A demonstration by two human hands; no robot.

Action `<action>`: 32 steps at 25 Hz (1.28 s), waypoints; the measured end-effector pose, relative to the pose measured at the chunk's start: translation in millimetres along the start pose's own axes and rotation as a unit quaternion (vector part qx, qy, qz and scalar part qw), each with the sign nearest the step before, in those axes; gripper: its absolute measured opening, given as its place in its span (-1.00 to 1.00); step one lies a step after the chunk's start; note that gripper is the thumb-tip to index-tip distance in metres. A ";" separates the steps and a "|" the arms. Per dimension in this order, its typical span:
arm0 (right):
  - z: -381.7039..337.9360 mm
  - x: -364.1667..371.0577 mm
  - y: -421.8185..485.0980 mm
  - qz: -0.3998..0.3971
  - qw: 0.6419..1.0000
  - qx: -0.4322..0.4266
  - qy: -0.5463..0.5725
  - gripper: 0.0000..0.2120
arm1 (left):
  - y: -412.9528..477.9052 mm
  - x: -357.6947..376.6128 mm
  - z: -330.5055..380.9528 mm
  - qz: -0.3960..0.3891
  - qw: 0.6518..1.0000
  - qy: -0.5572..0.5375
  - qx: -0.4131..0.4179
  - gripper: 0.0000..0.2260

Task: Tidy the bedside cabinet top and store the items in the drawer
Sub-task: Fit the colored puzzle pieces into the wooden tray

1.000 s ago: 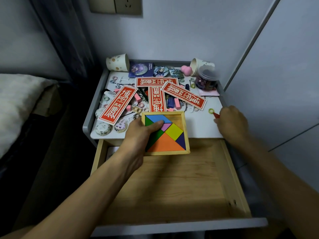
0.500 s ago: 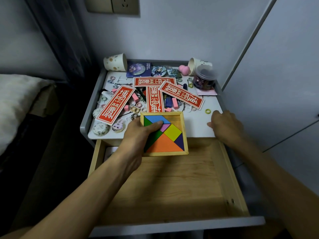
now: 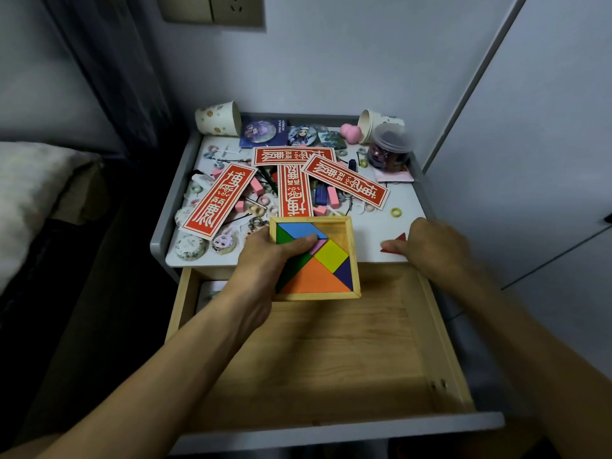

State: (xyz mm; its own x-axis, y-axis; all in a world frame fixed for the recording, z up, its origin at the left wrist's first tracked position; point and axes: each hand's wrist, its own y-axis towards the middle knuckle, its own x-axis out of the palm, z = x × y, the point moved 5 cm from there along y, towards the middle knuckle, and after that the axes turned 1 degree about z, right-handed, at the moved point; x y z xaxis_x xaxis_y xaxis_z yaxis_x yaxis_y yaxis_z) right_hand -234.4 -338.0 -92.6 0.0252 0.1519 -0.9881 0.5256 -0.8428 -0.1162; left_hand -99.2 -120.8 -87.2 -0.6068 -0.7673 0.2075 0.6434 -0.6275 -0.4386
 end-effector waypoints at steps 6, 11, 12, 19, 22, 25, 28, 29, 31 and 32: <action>-8.6 9.0 16.5 -0.041 0.999 -0.010 0.022 -0.53 | -1.1 -1.0 -1.9 0.000 1.000 0.003 0.000 -0.73; -17.3 8.5 21.1 -0.054 0.998 -0.021 0.037 -0.55 | 1.5 -0.8 -0.1 0.000 1.000 0.015 0.007 -0.64; -19.5 8.4 20.5 -0.040 0.998 -0.022 0.048 -0.58 | 1.7 -0.7 0.3 0.002 1.000 0.023 0.007 -0.63; -47.9 -38.6 -9.7 0.087 0.897 -0.130 0.414 -0.86 | 1.2 -4.8 2.1 0.022 0.999 0.036 0.012 -0.56; -70.0 -51.0 -35.5 0.042 0.843 -0.211 0.493 -0.88 | 1.7 -4.5 1.3 0.027 0.999 0.034 0.014 -0.56; -81.8 -40.3 -46.2 0.051 0.875 -0.272 0.397 -0.88 | 1.8 -3.4 0.2 0.027 0.999 0.014 0.011 -0.61; -82.9 -34.9 -44.8 0.086 0.898 -0.298 0.312 -0.85 | 2.5 -3.5 -0.1 0.024 0.999 0.016 0.015 -0.59; -82.3 -33.6 -43.7 0.090 0.903 -0.296 0.300 -0.84 | 2.7 -3.4 -0.3 0.022 0.999 0.019 0.015 -0.59; -80.6 -30.7 -41.8 0.091 0.912 -0.276 0.291 -0.80 | 3.0 -3.0 -0.7 0.022 1.000 0.019 0.010 -0.59; -79.3 -29.7 -41.5 0.085 0.913 -0.261 0.301 -0.78 | 3.0 -3.1 -0.9 0.023 1.000 0.016 0.007 -0.59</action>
State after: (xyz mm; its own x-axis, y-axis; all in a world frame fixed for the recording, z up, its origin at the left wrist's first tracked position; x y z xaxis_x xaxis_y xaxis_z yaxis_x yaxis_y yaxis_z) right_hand -189.5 -266.6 -50.4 0.5240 0.4305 -0.7349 0.8003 -0.5440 0.2520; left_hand -95.8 -120.2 -89.9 -0.5912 -0.7906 0.1596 0.6773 -0.5941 -0.4339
